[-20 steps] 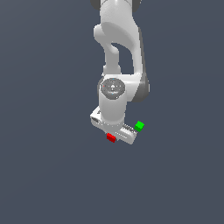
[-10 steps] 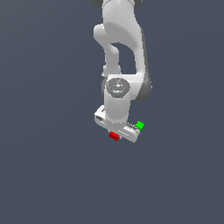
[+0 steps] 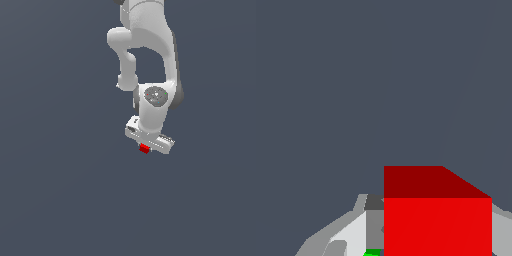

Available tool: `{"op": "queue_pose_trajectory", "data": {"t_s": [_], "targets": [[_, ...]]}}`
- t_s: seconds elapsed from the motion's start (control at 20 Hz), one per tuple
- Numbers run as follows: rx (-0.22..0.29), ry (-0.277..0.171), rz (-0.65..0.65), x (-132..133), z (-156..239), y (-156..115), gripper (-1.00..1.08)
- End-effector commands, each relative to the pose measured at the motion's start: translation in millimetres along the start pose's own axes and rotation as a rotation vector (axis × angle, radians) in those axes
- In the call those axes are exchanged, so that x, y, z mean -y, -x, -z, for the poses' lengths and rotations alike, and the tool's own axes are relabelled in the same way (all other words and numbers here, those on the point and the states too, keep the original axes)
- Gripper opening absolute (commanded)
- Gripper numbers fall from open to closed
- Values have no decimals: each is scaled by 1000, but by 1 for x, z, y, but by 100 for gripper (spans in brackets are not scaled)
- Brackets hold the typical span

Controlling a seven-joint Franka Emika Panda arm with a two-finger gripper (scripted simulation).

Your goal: Stack the red cube on top of the green cube.

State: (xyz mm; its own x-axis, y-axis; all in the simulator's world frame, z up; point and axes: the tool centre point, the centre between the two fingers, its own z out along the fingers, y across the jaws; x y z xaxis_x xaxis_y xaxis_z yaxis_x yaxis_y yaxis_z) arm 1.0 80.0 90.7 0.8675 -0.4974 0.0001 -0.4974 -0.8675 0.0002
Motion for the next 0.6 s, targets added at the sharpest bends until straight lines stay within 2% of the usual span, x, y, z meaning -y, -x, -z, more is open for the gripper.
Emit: {"op": "queue_pose_trajectory", "data": {"t_s": [0.0,0.3,0.55], "targets": [[-1,-1,0,11,-7,22,-100],[0,0,0,32,-21,65,-100],[0,0,0,43,-28,84,-100]]}}
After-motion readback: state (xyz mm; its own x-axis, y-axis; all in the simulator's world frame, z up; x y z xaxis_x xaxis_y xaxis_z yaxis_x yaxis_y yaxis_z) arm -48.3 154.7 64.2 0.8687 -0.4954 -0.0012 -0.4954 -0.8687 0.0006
